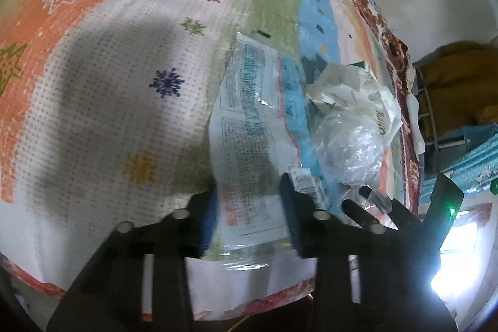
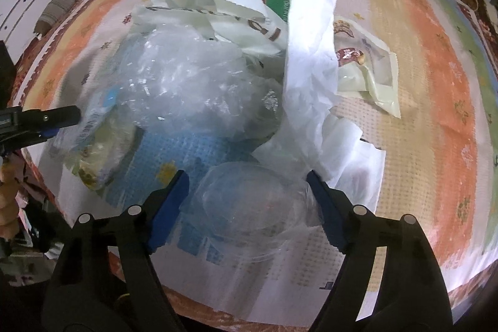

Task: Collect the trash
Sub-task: 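Close left tool on the thin clear plastic strip while right tool grasps the clear plastic lid, then carry the strip in left tool and lid in right tool over the bin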

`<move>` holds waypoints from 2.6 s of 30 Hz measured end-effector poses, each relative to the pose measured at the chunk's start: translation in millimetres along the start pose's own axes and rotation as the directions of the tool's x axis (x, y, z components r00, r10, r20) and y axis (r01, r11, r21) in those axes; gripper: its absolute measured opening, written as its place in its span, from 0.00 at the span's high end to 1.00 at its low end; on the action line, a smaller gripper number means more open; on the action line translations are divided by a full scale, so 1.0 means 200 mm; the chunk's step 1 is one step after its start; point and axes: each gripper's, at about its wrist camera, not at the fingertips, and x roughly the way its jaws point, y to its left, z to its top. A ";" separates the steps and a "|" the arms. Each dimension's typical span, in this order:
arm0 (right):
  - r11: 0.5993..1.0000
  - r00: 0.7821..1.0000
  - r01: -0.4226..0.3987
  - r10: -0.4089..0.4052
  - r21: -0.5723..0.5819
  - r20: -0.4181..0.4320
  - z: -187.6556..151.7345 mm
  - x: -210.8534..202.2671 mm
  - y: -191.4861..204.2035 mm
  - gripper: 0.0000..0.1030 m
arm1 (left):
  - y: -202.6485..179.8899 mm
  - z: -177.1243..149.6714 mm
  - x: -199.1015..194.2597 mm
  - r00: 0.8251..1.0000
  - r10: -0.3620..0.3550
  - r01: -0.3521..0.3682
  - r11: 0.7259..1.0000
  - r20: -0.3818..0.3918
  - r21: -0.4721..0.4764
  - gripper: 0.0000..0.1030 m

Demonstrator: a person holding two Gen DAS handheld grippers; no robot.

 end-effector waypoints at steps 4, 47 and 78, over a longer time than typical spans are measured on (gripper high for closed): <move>1.000 1.000 -0.006 0.006 -0.026 0.007 0.00 -0.03 0.02 0.29 | -0.05 0.01 -0.04 1.000 -0.010 0.010 1.000 0.019 0.026 0.88; 0.999 0.964 -0.046 0.040 0.016 0.261 -0.30 -0.73 0.00 0.29 | -0.65 -0.29 -0.58 0.938 0.210 -0.276 0.934 0.277 0.227 1.00; 0.994 0.940 -0.105 0.100 -0.001 0.327 -0.91 -0.96 0.07 0.29 | -0.71 -1.10 -0.73 0.932 0.103 -0.225 0.916 0.349 0.333 1.00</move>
